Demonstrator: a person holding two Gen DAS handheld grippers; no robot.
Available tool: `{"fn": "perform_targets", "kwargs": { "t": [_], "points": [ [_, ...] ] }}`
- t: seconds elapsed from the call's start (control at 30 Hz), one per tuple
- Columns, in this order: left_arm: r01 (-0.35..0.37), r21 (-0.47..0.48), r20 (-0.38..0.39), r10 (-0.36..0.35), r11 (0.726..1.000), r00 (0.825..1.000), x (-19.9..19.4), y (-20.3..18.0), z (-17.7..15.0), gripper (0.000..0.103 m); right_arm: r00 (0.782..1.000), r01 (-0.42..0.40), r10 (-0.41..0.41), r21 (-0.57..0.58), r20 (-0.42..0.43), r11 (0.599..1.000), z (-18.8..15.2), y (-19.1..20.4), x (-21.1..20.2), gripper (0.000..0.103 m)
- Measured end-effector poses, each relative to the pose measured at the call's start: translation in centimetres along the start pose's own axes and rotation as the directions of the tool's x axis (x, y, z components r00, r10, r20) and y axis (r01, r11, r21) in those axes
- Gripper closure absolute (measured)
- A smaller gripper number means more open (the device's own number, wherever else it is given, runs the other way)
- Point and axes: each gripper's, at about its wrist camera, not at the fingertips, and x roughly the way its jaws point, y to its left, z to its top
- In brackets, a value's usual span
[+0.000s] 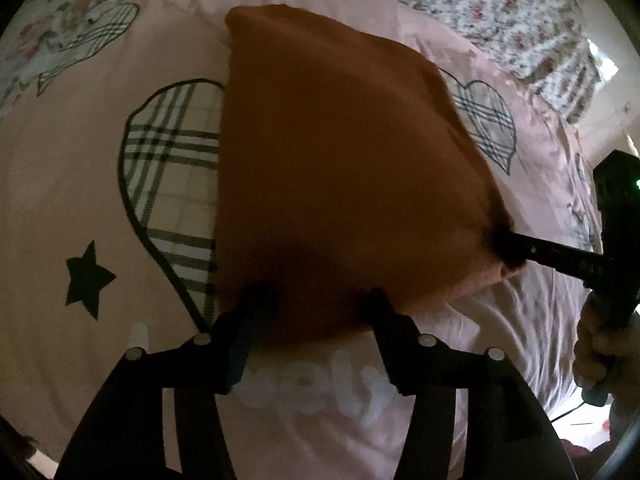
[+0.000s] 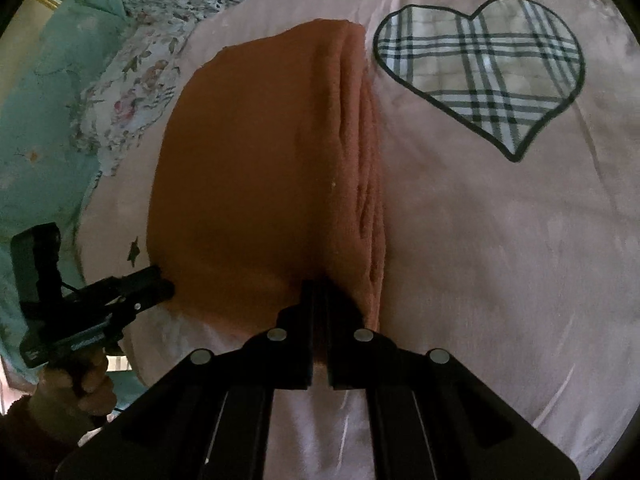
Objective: Fold small clothes
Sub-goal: 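Open the right gripper and pull it back from the folded sweater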
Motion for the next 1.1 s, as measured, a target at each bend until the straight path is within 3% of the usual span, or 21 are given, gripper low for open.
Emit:
{"fn": "perform_targets", "kwargs": {
  "t": [0.27,0.47,0.57,0.63,0.7,0.8,0.9,1.1],
  "points": [
    [0.061,0.101,0.003,-0.062,0.993,0.998,-1.4,0.6,-1.2,0.041,0.996,0.085,-0.087,0.071,0.018,0.994,-2.0,0.7,-0.4,0.098],
    [0.035,0.089,0.014,-0.037,0.995,0.999,-3.5,2.7,-2.4,0.039,0.993,0.109,-0.113,0.139,0.023,0.984,-4.5,0.8,-1.3,0.097],
    [-0.009,0.074,0.047,0.005,0.997,0.999,-5.0,3.7,-3.0,0.032,0.992,0.108,-0.115,0.135,0.052,0.985,-5.2,1.5,-2.4,0.093],
    [-0.035,0.077,0.063,0.03,0.996,0.998,-5.6,4.0,-3.1,0.03,0.991,0.099,-0.11,0.127,0.081,0.987,-5.5,2.1,-3.3,0.074],
    [-0.069,0.078,0.068,0.064,0.995,0.996,-6.2,4.2,-3.4,0.029,0.987,0.099,-0.111,0.106,0.114,0.989,-5.8,2.8,-3.9,0.063],
    [-0.111,0.083,0.083,0.104,0.99,0.991,-7.0,4.1,-3.8,0.029,0.984,0.106,-0.113,0.061,0.141,0.993,-6.3,3.9,-4.7,0.06],
    [-0.166,0.094,0.104,0.156,0.982,0.982,-7.9,3.8,-4.9,0.022,0.981,0.117,-0.117,0.011,0.157,0.993,-7.2,4.8,-5.0,0.048],
    [-0.243,0.117,0.105,0.231,0.963,0.967,-8.0,3.5,-7.0,0.02,0.981,0.144,-0.128,-0.109,0.143,0.984,-9.2,6.7,-4.5,0.03]
  ]
}}
